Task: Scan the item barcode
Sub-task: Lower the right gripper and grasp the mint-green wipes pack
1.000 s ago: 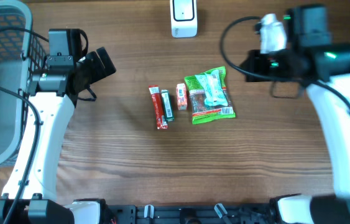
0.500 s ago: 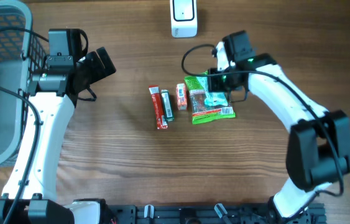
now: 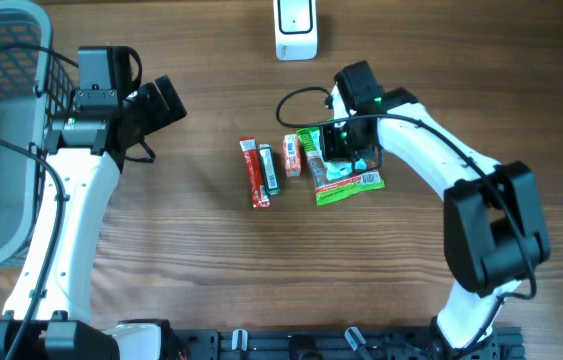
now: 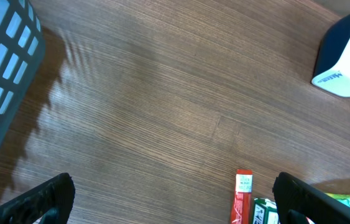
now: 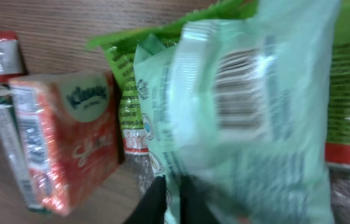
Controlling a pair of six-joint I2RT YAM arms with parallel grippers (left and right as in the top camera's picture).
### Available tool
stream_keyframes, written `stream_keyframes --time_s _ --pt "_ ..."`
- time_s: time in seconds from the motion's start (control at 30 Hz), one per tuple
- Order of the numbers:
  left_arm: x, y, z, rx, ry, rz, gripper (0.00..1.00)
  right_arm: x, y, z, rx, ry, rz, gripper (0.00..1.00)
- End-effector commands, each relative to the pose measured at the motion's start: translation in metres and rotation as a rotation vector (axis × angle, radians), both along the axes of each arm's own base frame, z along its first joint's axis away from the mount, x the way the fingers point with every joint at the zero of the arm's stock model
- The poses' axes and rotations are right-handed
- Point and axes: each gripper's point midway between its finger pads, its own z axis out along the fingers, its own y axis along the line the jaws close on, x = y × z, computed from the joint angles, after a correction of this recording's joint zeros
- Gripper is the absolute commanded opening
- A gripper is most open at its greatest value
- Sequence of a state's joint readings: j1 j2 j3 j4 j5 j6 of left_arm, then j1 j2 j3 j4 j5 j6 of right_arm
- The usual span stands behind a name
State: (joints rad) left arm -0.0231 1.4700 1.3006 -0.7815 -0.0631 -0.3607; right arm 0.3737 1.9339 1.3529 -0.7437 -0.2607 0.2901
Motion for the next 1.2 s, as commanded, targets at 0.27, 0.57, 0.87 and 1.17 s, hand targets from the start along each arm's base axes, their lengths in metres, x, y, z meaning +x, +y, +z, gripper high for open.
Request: stream_keyframes --time_s 0.27,0.57,0.87,1.17 --pt "0.002 0.004 -0.001 0.019 0.003 0.003 1.0 -0.018 -0.028 0.035 -0.091 -0.057 -0.006 0.11" --pt "0.002 0.004 -0.001 0.018 0.003 0.003 1.0 -0.039 -0.05 -0.03 -0.165 -0.062 -0.025 0.16" --pt "0.002 0.004 -0.001 0.019 0.003 0.003 1.0 -0.018 -0.033 0.024 -0.079 -0.154 -0.017 0.11" --pt "0.002 0.004 -0.001 0.019 0.003 0.003 1.0 0.008 -0.023 0.069 -0.039 -0.292 -0.004 0.13"
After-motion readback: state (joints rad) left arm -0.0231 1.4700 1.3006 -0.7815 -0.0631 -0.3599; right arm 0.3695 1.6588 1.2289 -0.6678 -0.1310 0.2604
